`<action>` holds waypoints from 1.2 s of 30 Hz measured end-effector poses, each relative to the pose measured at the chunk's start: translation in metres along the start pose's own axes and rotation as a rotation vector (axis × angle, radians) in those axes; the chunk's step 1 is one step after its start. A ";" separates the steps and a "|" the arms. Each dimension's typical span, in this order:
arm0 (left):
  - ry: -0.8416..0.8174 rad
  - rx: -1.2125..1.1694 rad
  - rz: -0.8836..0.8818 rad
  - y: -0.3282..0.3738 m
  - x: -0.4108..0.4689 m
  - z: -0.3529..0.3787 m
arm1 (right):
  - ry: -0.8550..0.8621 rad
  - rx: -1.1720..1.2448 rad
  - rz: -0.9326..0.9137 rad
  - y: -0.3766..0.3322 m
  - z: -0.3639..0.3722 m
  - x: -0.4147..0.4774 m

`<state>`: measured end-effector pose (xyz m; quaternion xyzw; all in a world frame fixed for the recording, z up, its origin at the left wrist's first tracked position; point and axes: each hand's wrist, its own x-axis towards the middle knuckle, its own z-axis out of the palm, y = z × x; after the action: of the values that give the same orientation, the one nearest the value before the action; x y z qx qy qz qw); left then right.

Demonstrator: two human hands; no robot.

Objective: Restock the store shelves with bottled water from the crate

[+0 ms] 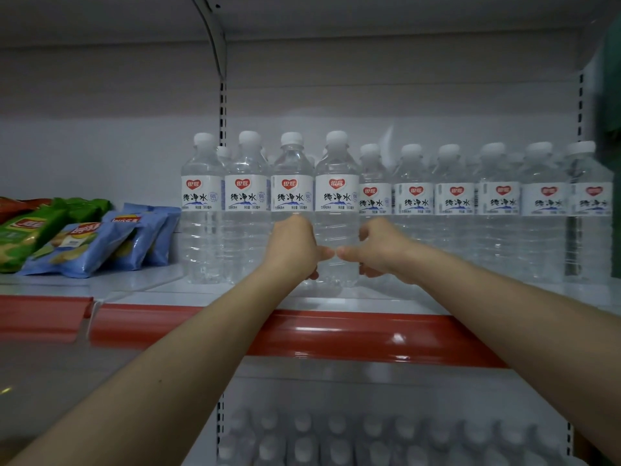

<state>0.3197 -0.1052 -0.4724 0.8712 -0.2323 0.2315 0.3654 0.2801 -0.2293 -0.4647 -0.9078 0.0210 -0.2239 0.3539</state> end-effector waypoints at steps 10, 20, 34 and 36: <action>-0.003 0.008 0.003 0.002 -0.003 -0.001 | -0.023 -0.043 0.033 -0.001 0.001 -0.004; -0.055 0.034 -0.027 0.003 -0.008 -0.004 | -0.009 -0.098 0.038 -0.004 0.003 -0.011; 0.120 0.158 0.141 0.002 -0.034 -0.014 | 0.049 -0.071 -0.051 0.004 -0.001 -0.023; 0.140 0.151 0.162 0.003 -0.037 -0.016 | 0.072 -0.105 -0.095 0.003 -0.004 -0.026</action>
<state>0.2852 -0.0868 -0.4822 0.8563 -0.2579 0.3374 0.2940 0.2556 -0.2286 -0.4739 -0.9164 0.0021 -0.2716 0.2940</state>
